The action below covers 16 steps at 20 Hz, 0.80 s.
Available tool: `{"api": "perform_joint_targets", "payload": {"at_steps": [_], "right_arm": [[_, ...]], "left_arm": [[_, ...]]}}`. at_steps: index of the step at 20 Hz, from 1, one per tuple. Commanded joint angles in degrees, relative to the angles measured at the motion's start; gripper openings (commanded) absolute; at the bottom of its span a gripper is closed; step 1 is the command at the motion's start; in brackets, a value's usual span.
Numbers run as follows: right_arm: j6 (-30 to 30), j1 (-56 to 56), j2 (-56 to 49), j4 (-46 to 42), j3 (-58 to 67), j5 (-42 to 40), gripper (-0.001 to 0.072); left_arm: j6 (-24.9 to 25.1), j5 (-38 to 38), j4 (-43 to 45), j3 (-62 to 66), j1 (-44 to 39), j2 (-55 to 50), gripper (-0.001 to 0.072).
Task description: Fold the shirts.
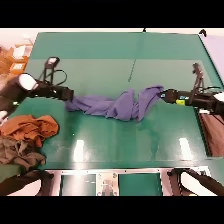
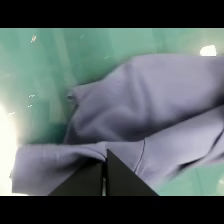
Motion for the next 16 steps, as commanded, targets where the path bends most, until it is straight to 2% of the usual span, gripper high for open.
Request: {"api": "perform_joint_targets", "payload": {"at_steps": [1,2,3,5,7,9,11,14,16], "right_arm": [[0.02,-1.75,-7.87,-2.73,1.44,-4.35,0.0193],[2.16,-3.93,-8.09,-4.13,3.91,-2.97,0.0366],[5.11,-6.82,-8.0,-5.01,7.41,-0.42,0.0423],[9.25,-11.96,-7.85,-4.9,15.34,7.39,0.0433],[11.82,-11.06,-7.78,-4.79,21.24,12.76,0.0511],[12.13,-3.32,-8.17,-5.29,21.79,12.9,0.0511],[15.93,7.91,-11.32,-8.9,21.77,8.81,0.0511],[19.56,21.16,-20.57,-10.08,22.34,0.24,0.0511],[22.05,25.2,-28.15,-10.03,25.03,-0.33,0.0511]], "left_arm": [[2.36,5.77,-2.56,0.2,0.04,-8.2,0.0022],[3.08,5.77,-2.71,0.94,0.04,-9.38,0.0022],[3.39,5.81,-2.71,1.6,0.04,-10.05,0.0022],[3.43,6.49,-2.67,2.14,0.04,-10.14,0.0022],[3.43,6.71,-2.71,2.25,0.04,-10.16,0.0022],[3.41,5.92,-2.71,2.25,0.04,-10.16,0.0022],[3.34,5.42,-2.75,2.25,0.04,-10.16,0.0022],[3.34,4.2,-2.75,2.25,0.04,-10.16,0.0022],[3.37,3.21,-2.71,2.25,0.04,-10.16,0.0022]]}}
